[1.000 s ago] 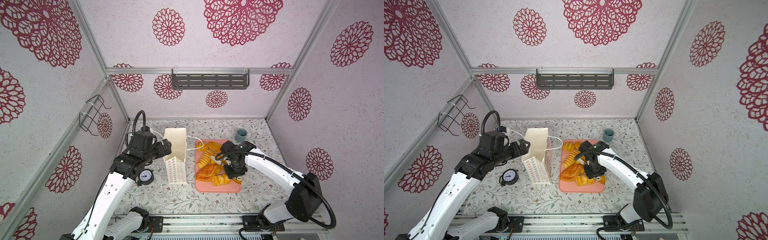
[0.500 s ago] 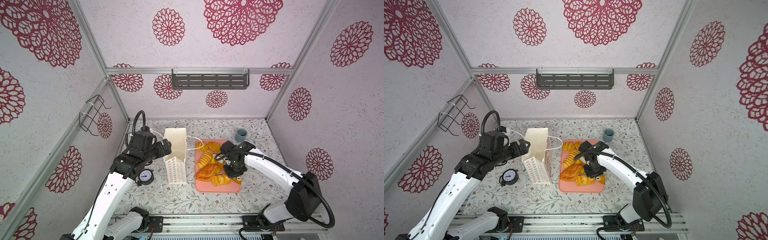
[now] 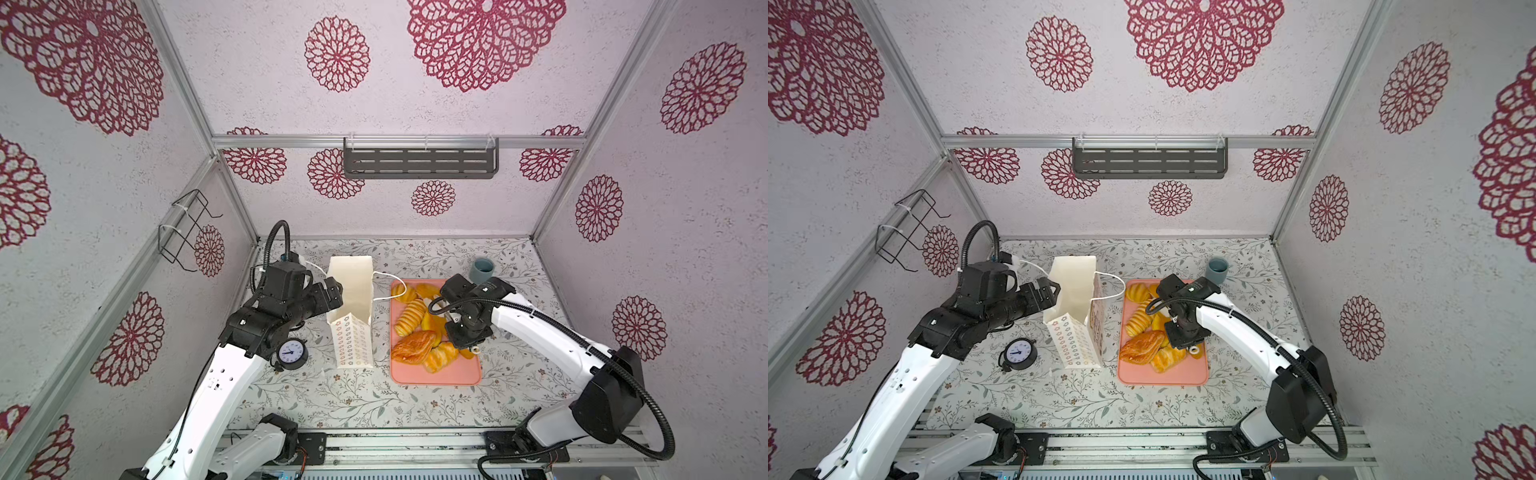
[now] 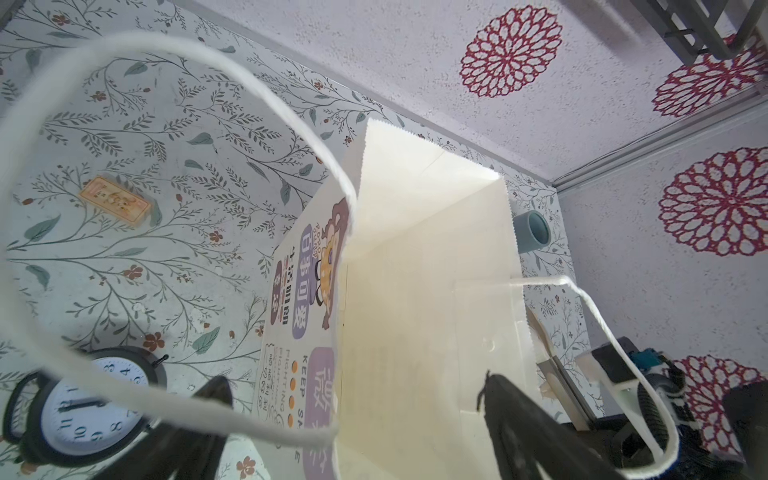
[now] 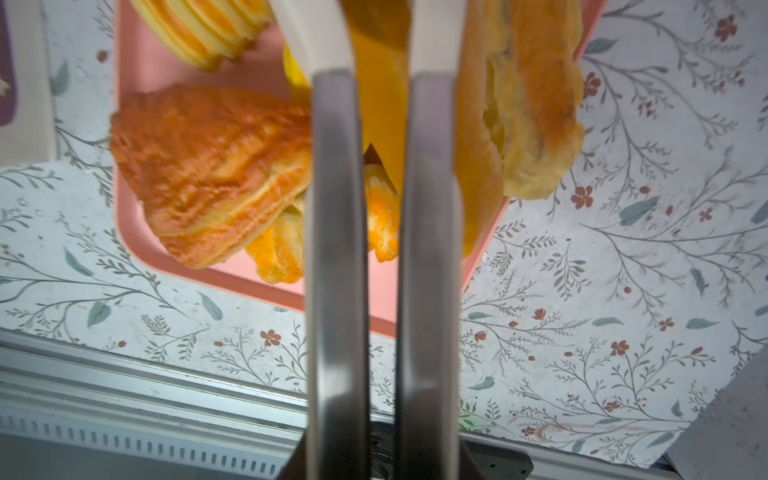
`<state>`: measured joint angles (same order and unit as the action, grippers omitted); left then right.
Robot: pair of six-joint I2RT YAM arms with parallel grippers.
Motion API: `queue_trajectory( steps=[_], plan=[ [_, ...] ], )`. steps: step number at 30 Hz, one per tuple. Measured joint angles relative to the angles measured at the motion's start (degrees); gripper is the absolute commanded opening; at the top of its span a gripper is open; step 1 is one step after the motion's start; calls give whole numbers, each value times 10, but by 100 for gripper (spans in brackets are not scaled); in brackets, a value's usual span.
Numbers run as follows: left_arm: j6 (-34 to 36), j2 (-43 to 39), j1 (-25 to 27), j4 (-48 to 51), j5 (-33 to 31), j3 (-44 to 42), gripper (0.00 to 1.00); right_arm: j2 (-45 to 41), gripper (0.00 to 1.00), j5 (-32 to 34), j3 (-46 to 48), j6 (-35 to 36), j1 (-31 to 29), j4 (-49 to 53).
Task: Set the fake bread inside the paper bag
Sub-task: 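Close the tongs with the right gripper around the long yellow bread, then lift the long yellow bread in the tongs up off the tray with the right gripper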
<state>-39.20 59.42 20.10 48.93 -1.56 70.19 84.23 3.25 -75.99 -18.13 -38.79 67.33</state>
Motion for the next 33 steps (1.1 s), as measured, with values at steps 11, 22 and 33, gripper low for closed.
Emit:
queue_trajectory(
  steps=[11, 22, 33],
  plan=[
    [2, 21, 0, 7, -4, 30, 85, -43, 0, -5, -32, -8, 3, -2],
    [0, 45, 0, 9, 3, 23, 72, -80, 0, -7, -130, -16, 11, 2],
    [-6, 62, 7, 2, 10, 10, 49, -59, 0, -21, -303, -20, 13, -14]
  ],
)
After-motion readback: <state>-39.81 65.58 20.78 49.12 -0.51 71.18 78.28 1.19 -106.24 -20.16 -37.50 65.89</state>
